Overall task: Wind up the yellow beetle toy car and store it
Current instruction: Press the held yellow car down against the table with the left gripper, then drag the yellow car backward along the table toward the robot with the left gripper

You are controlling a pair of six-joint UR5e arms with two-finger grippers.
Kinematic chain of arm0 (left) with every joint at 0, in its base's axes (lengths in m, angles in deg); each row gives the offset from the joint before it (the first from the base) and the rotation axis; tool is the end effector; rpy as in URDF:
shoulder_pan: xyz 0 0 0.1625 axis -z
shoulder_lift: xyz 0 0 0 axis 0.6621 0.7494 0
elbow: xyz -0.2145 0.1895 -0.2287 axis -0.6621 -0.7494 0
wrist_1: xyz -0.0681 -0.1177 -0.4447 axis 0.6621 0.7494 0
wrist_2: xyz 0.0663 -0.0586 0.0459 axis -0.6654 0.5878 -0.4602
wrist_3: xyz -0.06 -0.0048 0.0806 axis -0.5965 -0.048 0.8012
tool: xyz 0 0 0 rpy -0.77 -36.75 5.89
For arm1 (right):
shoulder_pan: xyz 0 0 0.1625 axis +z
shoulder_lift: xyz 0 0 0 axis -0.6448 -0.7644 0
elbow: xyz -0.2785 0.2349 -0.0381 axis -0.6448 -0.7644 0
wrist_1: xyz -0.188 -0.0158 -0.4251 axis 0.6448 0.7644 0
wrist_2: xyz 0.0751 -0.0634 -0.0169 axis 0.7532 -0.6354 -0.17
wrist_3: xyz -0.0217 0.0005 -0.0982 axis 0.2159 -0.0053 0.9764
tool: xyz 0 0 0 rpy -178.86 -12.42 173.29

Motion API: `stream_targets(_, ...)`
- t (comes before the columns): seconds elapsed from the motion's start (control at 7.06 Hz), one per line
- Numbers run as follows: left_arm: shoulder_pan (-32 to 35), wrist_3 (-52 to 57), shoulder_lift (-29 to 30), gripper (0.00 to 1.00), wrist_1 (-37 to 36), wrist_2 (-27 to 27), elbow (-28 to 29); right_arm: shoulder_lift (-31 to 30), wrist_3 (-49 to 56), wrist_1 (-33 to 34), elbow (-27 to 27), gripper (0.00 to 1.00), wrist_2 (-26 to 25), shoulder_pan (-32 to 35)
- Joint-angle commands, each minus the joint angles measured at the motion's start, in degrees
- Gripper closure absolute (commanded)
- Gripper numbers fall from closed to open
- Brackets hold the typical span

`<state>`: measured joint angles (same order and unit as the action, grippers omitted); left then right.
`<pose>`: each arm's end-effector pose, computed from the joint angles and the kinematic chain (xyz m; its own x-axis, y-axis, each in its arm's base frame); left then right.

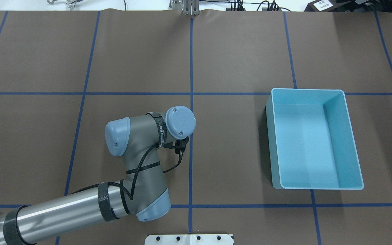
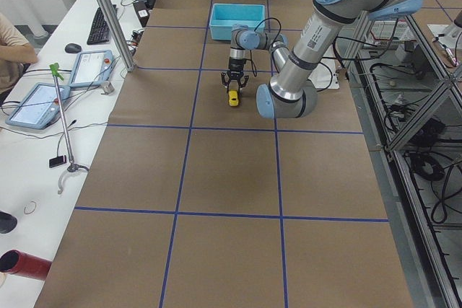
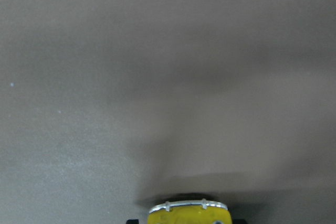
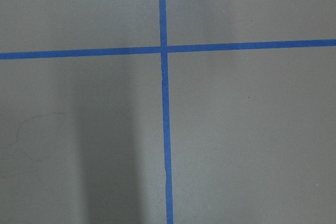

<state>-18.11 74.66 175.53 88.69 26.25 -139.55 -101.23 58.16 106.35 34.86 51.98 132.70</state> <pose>0.6129 -0.4084 0.1854 -0.0233 0.9936 0.1101 -0.9643 -0.0514 0.2598 0.0857 -0.5026 0.5555 0.7154 0.0440 0.6973 -0.0312 0.9990 -0.0309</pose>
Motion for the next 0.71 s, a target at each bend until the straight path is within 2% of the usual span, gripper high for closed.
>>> stream_targets(0.0,0.1,-2.2,0.0,1.0,-0.1,0.0,-1.7,0.0,0.0,0.0,-0.1,0.0,0.0,0.0)
stream_targets(0.57,4.2,-0.5,-4.8,1.0,-0.2,0.1,-11.6,0.0,0.0,0.0,-0.1,0.0,0.0,0.0)
